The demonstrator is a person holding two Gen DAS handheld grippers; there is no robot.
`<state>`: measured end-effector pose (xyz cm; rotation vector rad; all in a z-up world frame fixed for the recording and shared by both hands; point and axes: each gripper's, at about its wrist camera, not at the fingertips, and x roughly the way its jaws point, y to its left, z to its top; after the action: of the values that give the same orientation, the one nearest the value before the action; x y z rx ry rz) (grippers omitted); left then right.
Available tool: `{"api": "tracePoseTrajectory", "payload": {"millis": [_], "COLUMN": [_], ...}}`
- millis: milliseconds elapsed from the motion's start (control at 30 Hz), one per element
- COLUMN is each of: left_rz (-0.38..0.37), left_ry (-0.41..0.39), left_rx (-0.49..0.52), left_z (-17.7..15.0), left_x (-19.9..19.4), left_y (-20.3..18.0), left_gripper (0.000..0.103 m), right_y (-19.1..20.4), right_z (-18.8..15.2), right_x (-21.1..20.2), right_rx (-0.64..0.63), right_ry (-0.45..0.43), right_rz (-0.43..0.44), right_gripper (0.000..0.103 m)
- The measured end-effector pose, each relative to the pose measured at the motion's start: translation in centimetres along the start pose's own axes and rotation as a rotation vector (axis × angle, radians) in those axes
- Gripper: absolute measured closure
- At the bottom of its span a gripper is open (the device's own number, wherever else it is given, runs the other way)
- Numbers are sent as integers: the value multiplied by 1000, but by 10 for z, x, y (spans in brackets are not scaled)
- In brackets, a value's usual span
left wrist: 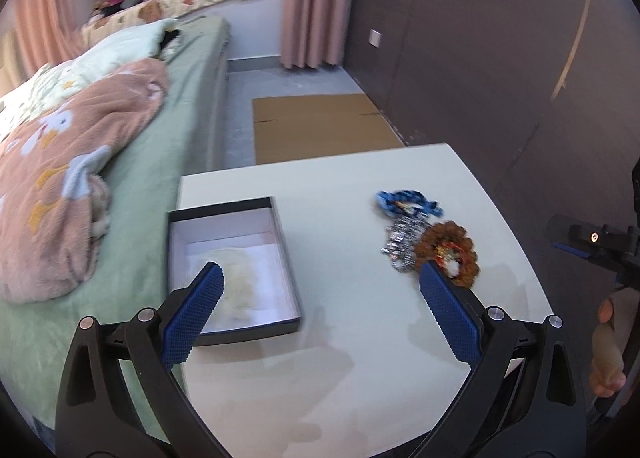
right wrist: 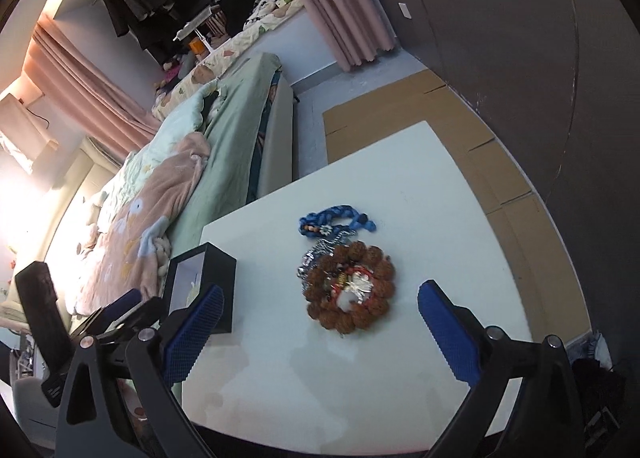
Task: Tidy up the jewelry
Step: 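Move the left tool over the brown bead bracelet, then close the left tool on the brown bead bracelet and lift it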
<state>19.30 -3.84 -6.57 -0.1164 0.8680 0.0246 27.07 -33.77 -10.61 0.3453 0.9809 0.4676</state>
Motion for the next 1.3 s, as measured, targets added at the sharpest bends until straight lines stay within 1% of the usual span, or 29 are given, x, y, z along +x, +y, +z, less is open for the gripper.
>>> {"api": "tracePoseTrajectory", "payload": {"millis": [67, 200, 300, 333, 367, 400, 467, 533, 567, 633, 700, 800, 867, 900, 933, 1033, 1100, 1133, 1300], "left_rz": [-1, -47, -79, -90, -106, -119, -150, -190, -199, -218, -234, -237, -235, -237, -243, -264, -263, -254, -278], "left_ry": [9, 34, 53, 59, 68, 80, 115, 142, 157, 187, 205, 236, 252, 262, 272, 301, 304, 296, 243], "left_rx": [16, 18, 28, 29, 32, 32, 11, -19, -27, -44, -57, -69, -90, -101, -110, -130, -134, -127, -99], "left_z": [1, 3, 4, 4, 4, 4, 4, 4, 4, 3, 2, -1, -4, -5, -7, -11, -11, -9, -1], "left_x": [6, 20, 31, 34, 39, 44, 57, 68, 74, 86, 95, 109, 117, 120, 122, 129, 129, 127, 106], "left_y": [-11, -29, -44, -48, -53, -56, -59, -60, -62, -64, -66, -69, -68, -67, -66, -65, -64, -65, -71], "left_gripper": [5, 5, 6, 9, 15, 18, 38, 46, 54, 61, 63, 64, 73, 75, 79, 80, 81, 84, 84], "right_y": [-13, -35, -45, -47, -49, -51, -55, -58, -59, -61, -61, -61, -60, -60, -61, -59, -59, -59, -63], "right_z": [1, 5, 5, 6, 6, 5, 5, 5, 4, 4, 4, 4, 5, 4, 5, 5, 5, 5, 5], "right_x": [-3, -5, 1, 3, 7, 10, 15, 18, 18, 19, 20, 22, 23, 24, 23, 25, 25, 26, 26], "right_rx": [25, 79, 111, 117, 122, 128, 137, 149, 154, 158, 160, 158, 156, 154, 153, 152, 152, 153, 168], "right_ry": [-4, -18, 0, 7, 18, 29, 44, 48, 48, 47, 49, 51, 55, 56, 57, 61, 60, 61, 57], "right_rz": [-5, -23, -21, -24, -30, -32, -39, -44, -45, -53, -55, -56, -56, -57, -59, -57, -54, -53, -49], "right_gripper": [8, 8, 14, 18, 22, 24, 32, 37, 38, 39, 39, 39, 39, 39, 39, 39, 39, 39, 39]}}
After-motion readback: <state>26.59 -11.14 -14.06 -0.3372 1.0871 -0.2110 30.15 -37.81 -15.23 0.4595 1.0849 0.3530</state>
